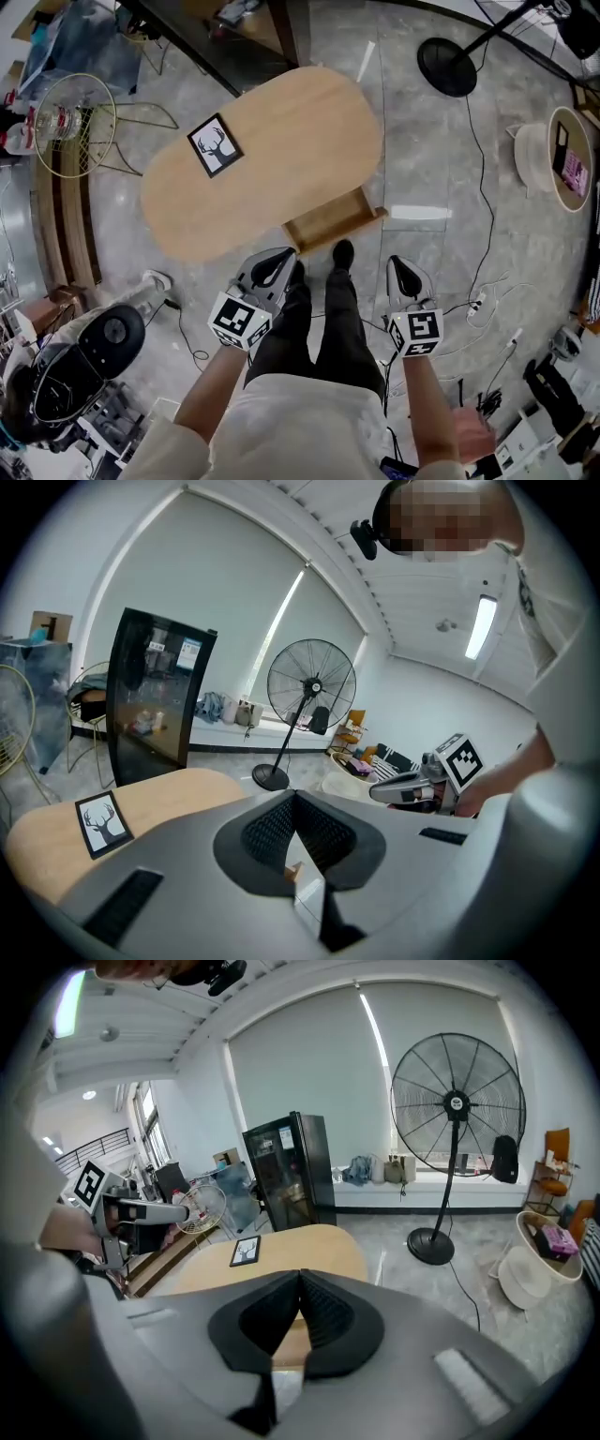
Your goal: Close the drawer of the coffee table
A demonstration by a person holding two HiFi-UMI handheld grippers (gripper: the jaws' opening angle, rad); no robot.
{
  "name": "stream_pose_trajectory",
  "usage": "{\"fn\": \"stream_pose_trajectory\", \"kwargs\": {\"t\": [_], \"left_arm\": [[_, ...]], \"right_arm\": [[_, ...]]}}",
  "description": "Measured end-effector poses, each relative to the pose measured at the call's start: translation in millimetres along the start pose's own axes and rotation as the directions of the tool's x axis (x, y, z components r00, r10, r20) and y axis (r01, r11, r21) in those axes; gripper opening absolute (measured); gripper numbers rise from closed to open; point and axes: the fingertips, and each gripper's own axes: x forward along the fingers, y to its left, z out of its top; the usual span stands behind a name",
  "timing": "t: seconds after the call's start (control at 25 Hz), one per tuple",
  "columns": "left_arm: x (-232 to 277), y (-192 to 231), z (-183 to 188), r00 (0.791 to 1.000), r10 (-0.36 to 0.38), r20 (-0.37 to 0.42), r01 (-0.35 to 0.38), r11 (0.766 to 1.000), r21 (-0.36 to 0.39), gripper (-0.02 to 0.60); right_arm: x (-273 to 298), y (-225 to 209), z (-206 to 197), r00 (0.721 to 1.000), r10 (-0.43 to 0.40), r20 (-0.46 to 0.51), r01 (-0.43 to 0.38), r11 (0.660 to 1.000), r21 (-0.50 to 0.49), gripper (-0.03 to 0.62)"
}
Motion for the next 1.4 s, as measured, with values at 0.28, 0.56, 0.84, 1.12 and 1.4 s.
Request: {"fn": "stream_pose_trajectory", "kwargs": {"t": [0.28, 0.56, 0.84, 1.12, 1.4], "left_arm": [[38.6, 25.4, -48.8, 0.999, 0.021, -0.04, -0.022, 0.999, -0.028, 0.006], [67.3, 43.1, -112.5, 0.997, 0.027, -0.073, -0.031, 0.998, -0.06, 0.006], [91.3, 47.1, -176.7, 0.992, 0.018, -0.123, -0.027, 0.997, -0.077, 0.006], [107.6, 56.7, -240.6, 0.985, 0.024, -0.17, -0.044, 0.993, -0.111, 0.006], [119.1, 64.1, -291.6, 0.981, 0.022, -0.195, -0.05, 0.988, -0.144, 0.006]], "right_arm": [[50.4, -18.0, -62.8, 0.997, 0.013, -0.072, -0.009, 0.998, 0.055, 0.011], [92.6, -28.9, -133.1, 0.993, 0.012, -0.117, 0.0, 0.995, 0.1, 0.011], [131.5, -31.1, -198.2, 0.988, 0.036, -0.151, -0.007, 0.982, 0.19, 0.011], [167.0, -31.1, -262.5, 0.982, 0.062, -0.177, -0.007, 0.955, 0.298, 0.011], [199.2, -29.5, -330.1, 0.971, 0.093, -0.22, 0.007, 0.91, 0.415, 0.014]]}}
